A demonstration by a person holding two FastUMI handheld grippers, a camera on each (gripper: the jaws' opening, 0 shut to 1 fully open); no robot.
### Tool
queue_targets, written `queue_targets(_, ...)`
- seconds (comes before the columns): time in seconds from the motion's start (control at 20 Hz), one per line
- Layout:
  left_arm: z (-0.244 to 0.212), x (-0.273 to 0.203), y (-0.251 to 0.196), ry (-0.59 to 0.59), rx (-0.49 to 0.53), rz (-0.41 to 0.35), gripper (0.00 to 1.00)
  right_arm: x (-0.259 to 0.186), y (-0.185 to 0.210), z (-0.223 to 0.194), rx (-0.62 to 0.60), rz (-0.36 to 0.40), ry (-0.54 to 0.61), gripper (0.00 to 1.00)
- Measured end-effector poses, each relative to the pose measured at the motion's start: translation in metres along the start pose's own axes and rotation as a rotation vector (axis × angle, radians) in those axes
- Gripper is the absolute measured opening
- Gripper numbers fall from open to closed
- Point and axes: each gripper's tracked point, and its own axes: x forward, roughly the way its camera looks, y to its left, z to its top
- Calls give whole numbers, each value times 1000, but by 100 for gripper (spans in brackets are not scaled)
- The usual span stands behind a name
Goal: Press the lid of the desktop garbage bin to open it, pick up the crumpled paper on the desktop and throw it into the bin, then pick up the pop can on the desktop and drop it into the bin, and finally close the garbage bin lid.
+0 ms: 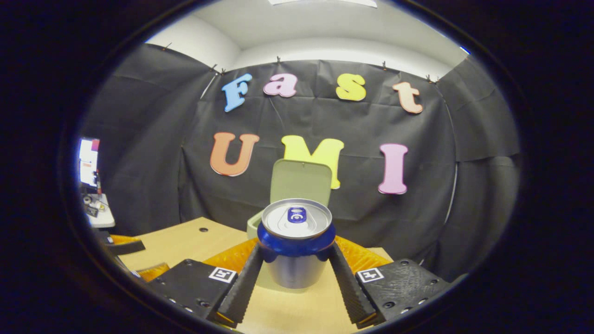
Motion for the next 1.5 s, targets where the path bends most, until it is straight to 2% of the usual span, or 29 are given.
queue_targets(0.15, -2, 1, 6, 9, -2, 17, 96, 40, 7, 13, 4, 15, 41, 81)
queue_targets(0.3, -3, 4, 7, 8, -10, 6, 96, 80, 8, 12, -7, -25, 92, 80)
queue_targets(0.5, -9, 6, 18, 31, -11, 19, 96, 133, 20, 2, 7, -28, 157, 81)
queue_targets(0.8, -15, 14, 40, 41, -39, 57, 96, 198, 9, -13, 75, -69, 234, 80)
queue_targets(0.95, -22, 19, 45, 60, -44, 66, 97, 222, 5, -31, 126, -77, 299, 81)
queue_targets(1.0, -24, 21, 45, 68, -47, 67, 100, 228, 2, -36, 137, -86, 315, 81)
queue_targets(1.15, -30, 26, 48, 83, -57, 66, 96, 239, 4, -48, 173, -51, 342, 80)
queue_targets(1.3, -39, 31, 48, 103, -57, 60, 97, 244, 0, -52, 221, -51, 355, 82)
queue_targets(1.4, -43, 33, 46, 114, -53, 58, 96, 247, -2, -50, 237, -55, 359, 91)
queue_targets(1.5, -44, 35, 44, 116, -55, 48, 97, 247, -4, -43, 240, -57, 369, 95)
